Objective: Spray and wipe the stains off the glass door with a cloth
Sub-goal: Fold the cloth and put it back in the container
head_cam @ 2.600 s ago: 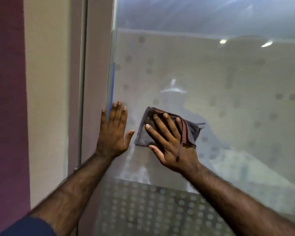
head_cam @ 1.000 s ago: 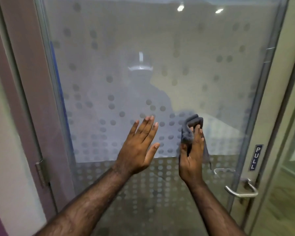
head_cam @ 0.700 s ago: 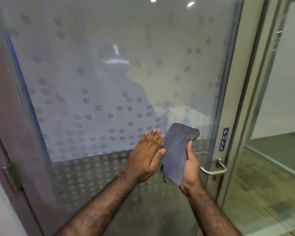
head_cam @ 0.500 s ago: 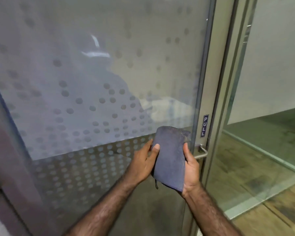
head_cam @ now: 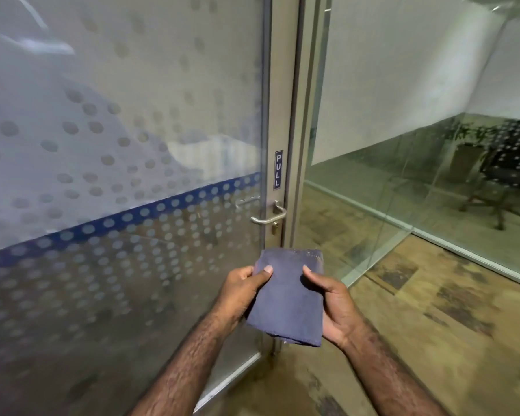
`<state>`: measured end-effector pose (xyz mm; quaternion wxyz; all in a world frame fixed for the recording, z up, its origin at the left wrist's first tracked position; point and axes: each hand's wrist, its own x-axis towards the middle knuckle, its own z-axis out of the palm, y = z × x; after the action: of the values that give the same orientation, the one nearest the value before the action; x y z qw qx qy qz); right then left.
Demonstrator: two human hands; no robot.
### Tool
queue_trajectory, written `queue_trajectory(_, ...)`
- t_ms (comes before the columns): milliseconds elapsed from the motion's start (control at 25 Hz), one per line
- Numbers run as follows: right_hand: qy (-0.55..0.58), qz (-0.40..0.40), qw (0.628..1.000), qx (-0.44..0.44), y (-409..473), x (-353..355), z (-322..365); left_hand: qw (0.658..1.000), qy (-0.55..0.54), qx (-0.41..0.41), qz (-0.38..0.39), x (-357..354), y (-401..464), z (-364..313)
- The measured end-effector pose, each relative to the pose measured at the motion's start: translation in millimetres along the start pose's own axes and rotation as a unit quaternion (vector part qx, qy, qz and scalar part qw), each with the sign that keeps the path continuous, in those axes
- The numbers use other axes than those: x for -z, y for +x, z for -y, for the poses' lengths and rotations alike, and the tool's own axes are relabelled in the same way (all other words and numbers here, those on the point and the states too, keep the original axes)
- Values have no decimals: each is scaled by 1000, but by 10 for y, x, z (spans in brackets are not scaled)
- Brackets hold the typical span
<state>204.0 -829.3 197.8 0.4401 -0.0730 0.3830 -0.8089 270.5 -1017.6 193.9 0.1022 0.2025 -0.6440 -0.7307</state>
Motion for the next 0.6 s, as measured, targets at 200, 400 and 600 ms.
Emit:
queue_trajectory(200, -118, -126, 985, 26, -448, 630, 44, 999, 17, 34, 39, -521, -54, 241)
queue_trajectory(400, -136, -264, 952, 76, -924, 1169, 126, 995, 33, 57, 79, -1067, -56, 400)
queue_trajectory(600, -146, -342, 915, 156, -1510, 1547, 336, 994, 63, 35, 79, -1781, -83, 524)
